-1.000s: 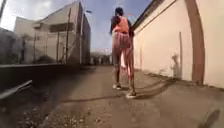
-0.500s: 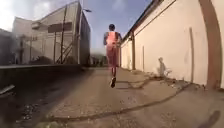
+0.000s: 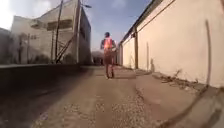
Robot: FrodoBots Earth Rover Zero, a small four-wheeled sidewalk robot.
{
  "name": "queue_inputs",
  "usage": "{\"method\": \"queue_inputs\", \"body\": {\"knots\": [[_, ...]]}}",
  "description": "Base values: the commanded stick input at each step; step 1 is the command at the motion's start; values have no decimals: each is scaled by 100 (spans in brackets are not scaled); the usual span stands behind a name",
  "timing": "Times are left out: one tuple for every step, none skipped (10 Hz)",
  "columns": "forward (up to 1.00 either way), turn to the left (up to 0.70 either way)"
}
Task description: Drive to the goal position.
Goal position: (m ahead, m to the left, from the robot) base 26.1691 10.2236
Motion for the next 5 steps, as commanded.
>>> {"method": "queue_inputs", "body": {"knots": [[100,0],[100,0],[100,0],[100,0],[100,0]]}}
